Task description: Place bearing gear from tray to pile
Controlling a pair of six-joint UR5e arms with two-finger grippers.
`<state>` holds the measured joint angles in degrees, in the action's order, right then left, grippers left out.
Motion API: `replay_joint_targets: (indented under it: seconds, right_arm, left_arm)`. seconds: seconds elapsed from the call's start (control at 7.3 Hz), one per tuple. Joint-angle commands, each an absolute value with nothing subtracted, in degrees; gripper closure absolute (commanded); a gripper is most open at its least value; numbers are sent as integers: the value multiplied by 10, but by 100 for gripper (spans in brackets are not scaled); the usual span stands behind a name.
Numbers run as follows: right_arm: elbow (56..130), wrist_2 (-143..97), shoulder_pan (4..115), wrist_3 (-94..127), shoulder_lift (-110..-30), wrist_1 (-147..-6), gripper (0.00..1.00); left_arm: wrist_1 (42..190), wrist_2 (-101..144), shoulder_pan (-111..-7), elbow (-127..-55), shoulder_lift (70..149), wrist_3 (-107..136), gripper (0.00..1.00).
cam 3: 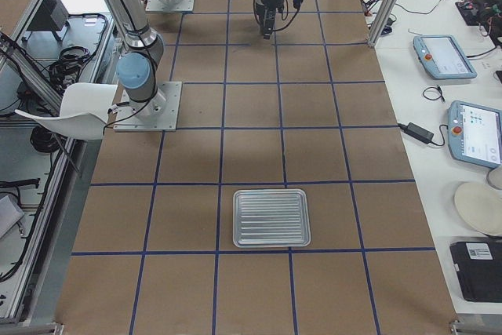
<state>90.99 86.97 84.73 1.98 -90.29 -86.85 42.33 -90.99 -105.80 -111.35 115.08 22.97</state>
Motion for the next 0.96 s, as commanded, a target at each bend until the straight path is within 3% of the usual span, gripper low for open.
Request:
replay_joint_targets:
  seconds: [0.0, 0.27, 0.82]
  right_arm:
    - [915, 880, 886, 83, -901, -869, 0]
    - [946, 881, 885, 82, -912, -878, 0]
    - [945, 908, 884, 83, -916, -877, 0]
  left_arm:
    - [484, -894, -1010, -1093, 1117, 221, 100]
    - [589, -899, -899, -1078, 1095, 91, 100]
    - [594, -940, -676, -1072, 1101, -239, 100]
